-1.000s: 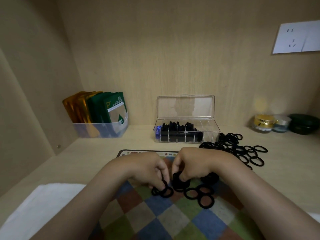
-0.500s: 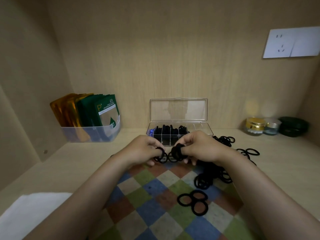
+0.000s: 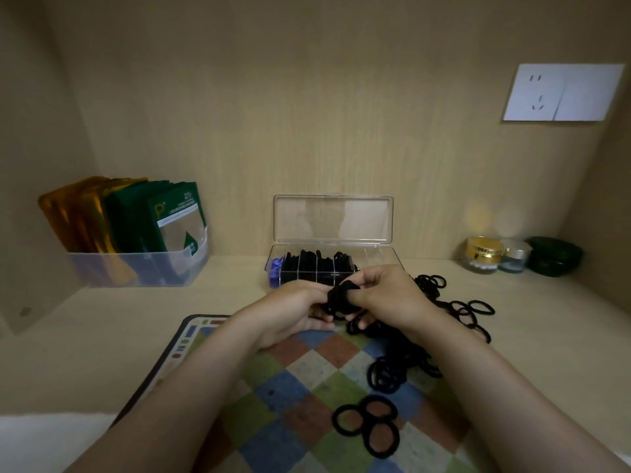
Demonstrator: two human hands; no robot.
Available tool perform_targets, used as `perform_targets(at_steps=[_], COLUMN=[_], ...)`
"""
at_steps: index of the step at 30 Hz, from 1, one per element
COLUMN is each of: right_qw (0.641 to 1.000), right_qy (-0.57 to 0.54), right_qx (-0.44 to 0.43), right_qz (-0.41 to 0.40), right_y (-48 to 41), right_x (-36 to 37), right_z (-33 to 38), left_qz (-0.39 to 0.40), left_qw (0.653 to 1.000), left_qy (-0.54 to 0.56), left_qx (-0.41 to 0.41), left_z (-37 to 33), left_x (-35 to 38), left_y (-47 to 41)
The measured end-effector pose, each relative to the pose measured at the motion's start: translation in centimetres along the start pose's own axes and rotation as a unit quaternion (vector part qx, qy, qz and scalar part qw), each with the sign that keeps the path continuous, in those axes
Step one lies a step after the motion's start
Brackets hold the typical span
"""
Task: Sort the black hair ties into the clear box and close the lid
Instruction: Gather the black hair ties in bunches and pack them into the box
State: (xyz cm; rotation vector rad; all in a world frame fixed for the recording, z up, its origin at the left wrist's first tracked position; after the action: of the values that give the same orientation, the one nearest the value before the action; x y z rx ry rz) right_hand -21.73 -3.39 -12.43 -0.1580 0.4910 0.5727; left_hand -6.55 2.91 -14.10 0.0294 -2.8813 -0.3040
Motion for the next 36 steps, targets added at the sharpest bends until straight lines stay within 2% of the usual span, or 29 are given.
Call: perform_targets(at_steps=[3,6,10,15,18,20,23,27,33,34,36], right_qw=[1.0,0.998,0.999,1.0,0.998,0.996,0.996,0.999,0.997,0.996,0.992], right_qy=[0.017,0.052,0.004,-0.019,-0.031,-0.053,-0.083,-0.025,0.071,0.082,0.116], right_qx=[0.011,0.001,0.013,0.02,0.022,0.015,-0.01,-0.013,-0.003,-0.007,-0.027], right_qz=[-0.016,-0.032,-0.033,-0.013,-0.046,-0.066,-0.026,0.017,-0.033,-0.039,-0.052], right_y=[-0.3,-0.2,0.0,0.5,0.6,0.7,1.0,1.0,0.2,0.2,0.3], right_x=[0.4,0.7,0.2,-0.3,-1.2,-1.9,-1.9,-0.5,-0.1,-0.2,-0.2], right_z=[-0.3,-0.2,-0.2,0.0,0.3,0.7,1.2,1.2,0.1,0.0,0.0], left_qz=[-0.015,-0.005,-0.018,0.001,-0.047,-0.105,-0.167,-0.128,-0.04,-0.029,-0.026], left_qw=[0.998,0.999,0.996,0.999,0.996,0.988,0.974,0.98,0.986,0.986,0.992], left_qy=[0.068,0.044,0.084,0.027,-0.012,-0.03,-0.029,0.014,0.124,0.127,0.06], left_qx=[0.002,0.003,0.021,0.032,0.069,0.112,0.153,0.149,0.104,0.1,0.11], left_z=[0.1,0.4,0.5,1.3,1.3,1.0,0.6,0.3,0.2,0.2,0.3], left_x=[0.0,0.2,-0.2,-0.5,-0.8,-1.1,-1.1,0.0,1.0,1.1,1.3], left_y=[0.1,0.2,0.2,0.0,-0.1,0.0,0.2,0.7,1.0,1.1,1.2])
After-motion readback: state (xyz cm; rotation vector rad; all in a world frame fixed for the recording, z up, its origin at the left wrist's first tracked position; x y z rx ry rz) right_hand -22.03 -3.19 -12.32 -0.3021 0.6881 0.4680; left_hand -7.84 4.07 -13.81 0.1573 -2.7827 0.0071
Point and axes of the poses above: each hand's wrist, its own y-axis away from the middle knuckle, its own x-axis out of the palm, z = x × y, the point moved 2 cm from there along -y, towards the middle knuckle, and after that the axes turned 13 degrees about y, right-handed, at the moved point
